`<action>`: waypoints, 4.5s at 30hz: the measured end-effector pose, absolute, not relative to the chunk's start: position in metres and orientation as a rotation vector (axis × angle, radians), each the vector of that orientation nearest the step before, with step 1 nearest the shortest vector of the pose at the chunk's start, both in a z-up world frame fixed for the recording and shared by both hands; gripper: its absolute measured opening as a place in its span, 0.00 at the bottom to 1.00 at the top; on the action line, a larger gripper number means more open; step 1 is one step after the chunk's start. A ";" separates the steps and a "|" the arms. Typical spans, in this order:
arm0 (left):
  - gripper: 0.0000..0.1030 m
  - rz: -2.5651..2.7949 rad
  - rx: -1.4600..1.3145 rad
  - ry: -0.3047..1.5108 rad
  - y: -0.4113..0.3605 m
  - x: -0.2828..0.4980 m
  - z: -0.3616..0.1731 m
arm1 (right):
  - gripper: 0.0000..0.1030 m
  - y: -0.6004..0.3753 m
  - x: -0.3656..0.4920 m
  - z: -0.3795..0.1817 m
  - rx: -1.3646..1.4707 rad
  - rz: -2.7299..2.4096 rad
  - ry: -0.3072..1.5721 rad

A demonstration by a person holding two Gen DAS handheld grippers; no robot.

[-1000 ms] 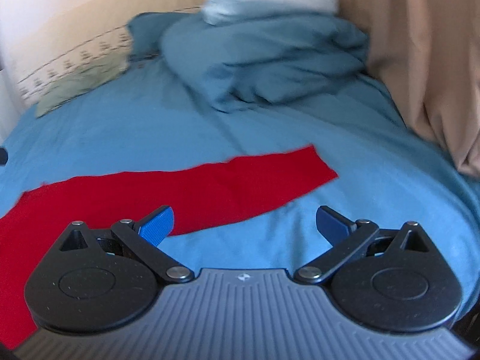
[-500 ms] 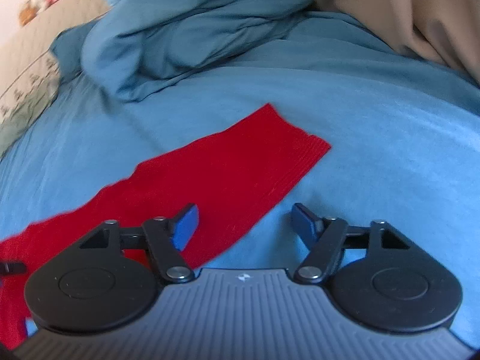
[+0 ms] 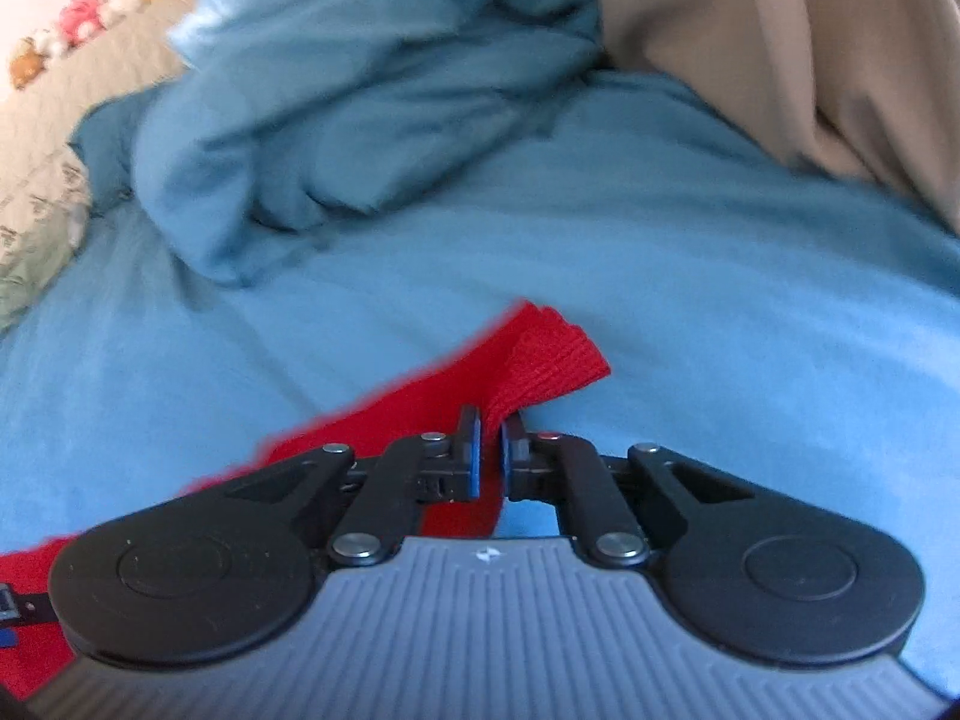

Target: Fold small clothes

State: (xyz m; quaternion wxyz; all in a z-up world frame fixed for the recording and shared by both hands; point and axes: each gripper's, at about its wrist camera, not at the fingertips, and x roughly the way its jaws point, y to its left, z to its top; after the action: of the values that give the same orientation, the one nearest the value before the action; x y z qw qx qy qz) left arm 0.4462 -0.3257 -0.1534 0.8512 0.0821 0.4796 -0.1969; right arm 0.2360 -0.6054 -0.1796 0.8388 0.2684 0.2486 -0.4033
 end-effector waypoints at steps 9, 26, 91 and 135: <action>1.00 -0.312 0.123 0.859 -0.183 0.454 -0.055 | 0.21 -0.508 0.304 -0.052 0.524 -0.531 0.368; 1.00 0.039 -0.080 0.943 0.126 0.439 -0.101 | 0.21 -0.120 0.437 -0.146 0.140 0.230 0.624; 0.77 0.019 0.049 0.819 0.083 0.379 -0.109 | 1.00 -0.285 0.348 -0.151 0.099 -0.060 0.710; 0.96 0.209 -0.191 0.783 0.218 0.330 -0.025 | 1.00 -0.131 0.391 -0.053 0.167 0.022 0.681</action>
State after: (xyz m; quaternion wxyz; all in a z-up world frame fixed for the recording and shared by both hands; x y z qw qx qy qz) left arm 0.3299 0.2179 -0.0251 0.9145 -0.0928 0.3805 0.1014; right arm 0.3911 -0.1306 -0.0531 0.9391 0.0819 0.3335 0.0106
